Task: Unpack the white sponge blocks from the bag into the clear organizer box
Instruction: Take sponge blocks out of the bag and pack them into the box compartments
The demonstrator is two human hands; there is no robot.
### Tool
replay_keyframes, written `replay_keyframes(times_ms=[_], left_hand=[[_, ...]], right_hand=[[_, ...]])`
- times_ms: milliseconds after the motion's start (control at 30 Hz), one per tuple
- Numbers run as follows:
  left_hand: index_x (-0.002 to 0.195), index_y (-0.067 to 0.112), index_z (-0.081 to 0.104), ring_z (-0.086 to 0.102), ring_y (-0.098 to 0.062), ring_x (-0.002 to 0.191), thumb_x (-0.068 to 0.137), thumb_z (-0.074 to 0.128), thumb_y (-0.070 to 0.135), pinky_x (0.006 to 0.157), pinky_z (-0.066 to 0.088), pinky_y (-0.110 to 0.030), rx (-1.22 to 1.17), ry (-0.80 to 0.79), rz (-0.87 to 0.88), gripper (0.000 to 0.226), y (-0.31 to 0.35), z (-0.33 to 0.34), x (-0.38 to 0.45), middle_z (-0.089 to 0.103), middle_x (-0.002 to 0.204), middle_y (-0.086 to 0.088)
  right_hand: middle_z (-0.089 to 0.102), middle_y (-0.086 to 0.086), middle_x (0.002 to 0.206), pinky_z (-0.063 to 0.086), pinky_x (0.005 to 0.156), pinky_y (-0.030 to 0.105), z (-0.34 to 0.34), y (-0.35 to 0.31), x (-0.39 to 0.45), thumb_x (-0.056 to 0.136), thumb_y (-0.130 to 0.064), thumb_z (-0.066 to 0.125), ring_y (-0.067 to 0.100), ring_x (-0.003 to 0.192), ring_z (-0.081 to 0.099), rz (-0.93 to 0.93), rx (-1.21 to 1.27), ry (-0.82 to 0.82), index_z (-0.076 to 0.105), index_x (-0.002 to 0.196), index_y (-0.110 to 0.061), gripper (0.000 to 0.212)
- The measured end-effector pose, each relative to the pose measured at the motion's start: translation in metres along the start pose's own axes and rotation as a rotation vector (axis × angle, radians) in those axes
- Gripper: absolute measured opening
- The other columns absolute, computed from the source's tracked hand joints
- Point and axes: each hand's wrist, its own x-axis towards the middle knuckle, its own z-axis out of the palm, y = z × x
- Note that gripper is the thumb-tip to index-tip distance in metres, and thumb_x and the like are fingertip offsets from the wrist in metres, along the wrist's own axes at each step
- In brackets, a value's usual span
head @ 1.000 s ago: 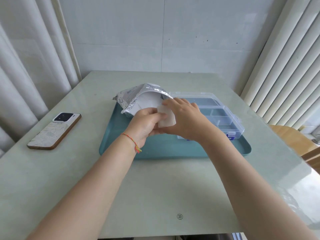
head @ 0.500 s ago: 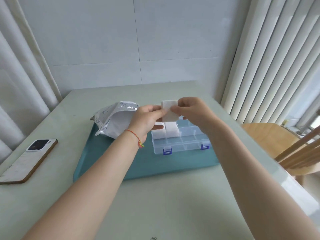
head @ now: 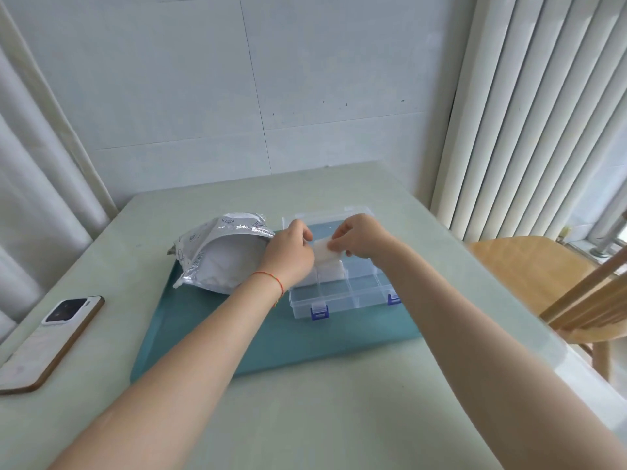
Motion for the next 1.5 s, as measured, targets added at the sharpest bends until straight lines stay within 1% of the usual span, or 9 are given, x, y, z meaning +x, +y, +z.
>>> replay_keyframes(times_ms=[400, 600, 733, 900, 1067, 1167, 1233, 1333, 1500], left_hand=[[0.110, 0.016, 0.075, 0.063, -0.024, 0.109, 0.092, 0.060, 0.018, 0.093, 0.048, -0.028, 0.340, -0.170, 0.181, 0.024, 0.009, -0.005, 0.012, 0.071, 0.116, -0.004], [0.083, 0.011, 0.074, 0.064, -0.029, 0.089, 0.090, 0.056, 0.014, 0.077, 0.050, -0.030, 0.532, -0.272, 0.173, 0.019, 0.019, -0.001, 0.026, 0.071, 0.087, -0.007], [0.079, 0.011, 0.071, 0.059, -0.031, 0.082, 0.089, 0.055, 0.008, 0.071, 0.046, -0.031, 0.535, -0.252, 0.182, 0.019, 0.023, 0.000, 0.024, 0.063, 0.077, -0.008], [0.085, 0.012, 0.073, 0.059, -0.028, 0.087, 0.089, 0.052, 0.018, 0.068, 0.043, -0.030, 0.275, 0.045, 0.228, 0.022, 0.008, -0.020, -0.004, 0.066, 0.086, -0.008], [0.054, 0.026, 0.040, 0.042, -0.023, 0.064, 0.087, 0.058, 0.022, 0.051, 0.024, -0.028, 0.106, 0.330, 0.176, 0.038, -0.030, -0.051, -0.045, 0.041, 0.060, 0.007], [0.058, 0.014, 0.057, 0.044, -0.026, 0.063, 0.083, 0.061, 0.017, 0.051, 0.024, -0.026, 0.144, 0.520, 0.101, 0.025, -0.060, -0.068, -0.063, 0.044, 0.071, 0.001], [0.060, 0.011, 0.065, 0.047, -0.028, 0.068, 0.076, 0.063, 0.015, 0.053, 0.029, -0.026, 0.230, 0.618, 0.096, 0.017, -0.082, -0.076, -0.074, 0.049, 0.076, -0.005], [0.069, 0.014, 0.075, 0.054, -0.036, 0.092, 0.074, 0.060, 0.016, 0.069, 0.040, -0.035, 0.251, 0.586, 0.077, 0.016, -0.106, -0.078, -0.078, 0.062, 0.102, -0.012], [0.108, 0.006, 0.072, 0.055, -0.033, 0.104, 0.077, 0.042, 0.020, 0.084, 0.047, -0.039, 0.082, 0.430, 0.028, 0.046, -0.115, -0.081, -0.081, 0.063, 0.109, -0.012]], right_hand=[[0.059, -0.008, 0.082, 0.051, 0.080, 0.034, 0.015, 0.003, 0.005, 0.084, -0.022, 0.071, 0.019, 0.092, 0.061, -0.055, -0.342, 0.002, 0.064, 0.081, -0.023, 0.008], [0.056, -0.014, 0.085, 0.047, 0.097, 0.039, 0.001, 0.005, 0.008, 0.083, -0.031, 0.076, 0.018, 0.099, 0.058, -0.070, -0.399, -0.089, 0.071, 0.094, -0.029, 0.012], [0.055, -0.012, 0.083, 0.049, 0.092, 0.037, 0.000, 0.006, 0.010, 0.082, -0.029, 0.076, 0.018, 0.096, 0.058, -0.098, -0.411, -0.060, 0.066, 0.086, -0.027, 0.011], [0.056, -0.010, 0.072, 0.041, 0.057, 0.023, 0.005, -0.010, -0.008, 0.086, -0.022, 0.067, 0.013, 0.070, 0.055, -0.269, -0.257, 0.103, 0.065, 0.083, -0.017, 0.006], [0.065, 0.014, 0.074, 0.037, 0.058, 0.028, 0.044, -0.047, -0.029, 0.088, -0.031, 0.063, 0.015, 0.060, 0.045, -0.352, -0.093, 0.087, 0.066, 0.078, -0.001, 0.032], [0.063, 0.015, 0.070, 0.039, 0.057, 0.027, 0.072, -0.064, -0.037, 0.087, -0.026, 0.060, 0.016, 0.057, 0.045, -0.327, -0.056, 0.075, 0.066, 0.076, 0.000, 0.030], [0.059, 0.006, 0.071, 0.038, 0.054, 0.024, 0.092, -0.073, -0.041, 0.087, -0.022, 0.057, 0.018, 0.056, 0.051, -0.287, -0.071, 0.037, 0.068, 0.086, 0.000, 0.025], [0.060, -0.007, 0.109, 0.043, 0.047, 0.020, 0.114, -0.083, -0.043, 0.088, -0.018, 0.052, 0.017, 0.056, 0.065, -0.183, 0.009, 0.009, 0.063, 0.119, -0.017, 0.033], [0.046, 0.003, 0.122, 0.050, 0.053, 0.030, 0.138, -0.097, -0.041, 0.088, -0.006, 0.044, 0.025, 0.066, 0.068, -0.088, 0.112, 0.047, 0.033, 0.145, -0.010, 0.058]])
